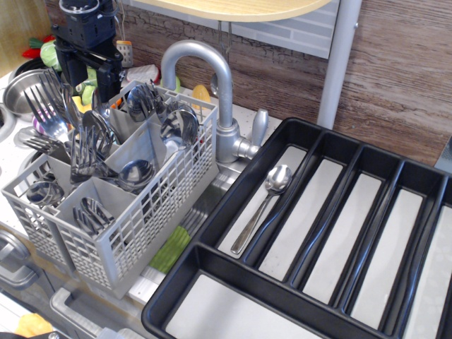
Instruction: Put small spoon from basket to tray
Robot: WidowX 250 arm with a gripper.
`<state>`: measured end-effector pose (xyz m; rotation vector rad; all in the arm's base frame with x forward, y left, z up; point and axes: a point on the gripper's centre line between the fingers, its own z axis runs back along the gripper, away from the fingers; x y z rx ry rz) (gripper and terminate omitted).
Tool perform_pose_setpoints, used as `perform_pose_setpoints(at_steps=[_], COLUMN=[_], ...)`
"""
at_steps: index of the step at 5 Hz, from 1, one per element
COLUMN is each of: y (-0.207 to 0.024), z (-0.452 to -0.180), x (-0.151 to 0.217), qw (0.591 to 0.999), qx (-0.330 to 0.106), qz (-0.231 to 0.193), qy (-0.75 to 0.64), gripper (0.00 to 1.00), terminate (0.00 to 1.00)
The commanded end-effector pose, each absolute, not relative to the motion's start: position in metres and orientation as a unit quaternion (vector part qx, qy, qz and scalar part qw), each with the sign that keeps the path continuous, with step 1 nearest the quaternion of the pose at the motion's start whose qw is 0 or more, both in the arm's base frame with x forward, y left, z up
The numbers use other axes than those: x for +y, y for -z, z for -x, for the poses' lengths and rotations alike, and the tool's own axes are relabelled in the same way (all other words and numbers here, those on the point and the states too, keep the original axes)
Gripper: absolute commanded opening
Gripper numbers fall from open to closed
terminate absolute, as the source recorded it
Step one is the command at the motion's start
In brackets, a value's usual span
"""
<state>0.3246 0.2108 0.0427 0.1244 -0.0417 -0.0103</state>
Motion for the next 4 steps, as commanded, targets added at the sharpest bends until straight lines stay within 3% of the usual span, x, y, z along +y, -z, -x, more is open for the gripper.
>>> perform_pose_setpoints(at_steps=[1,2,4], y=[-0.0405,-0.0318,-0.0401], z=[-0.3212,-0.317,-0.3222], x=[0.2236,0.2262,0.22], qw=[0.997,0.996,0.992], qx=[-0.038,-0.04,-0.063], qz=[-0.074,-0.083,-0.109], qy=[0.003,0.002,-0.005], gripper=[1.0,0.0,0.0], terminate=[0.0,0.0,0.0])
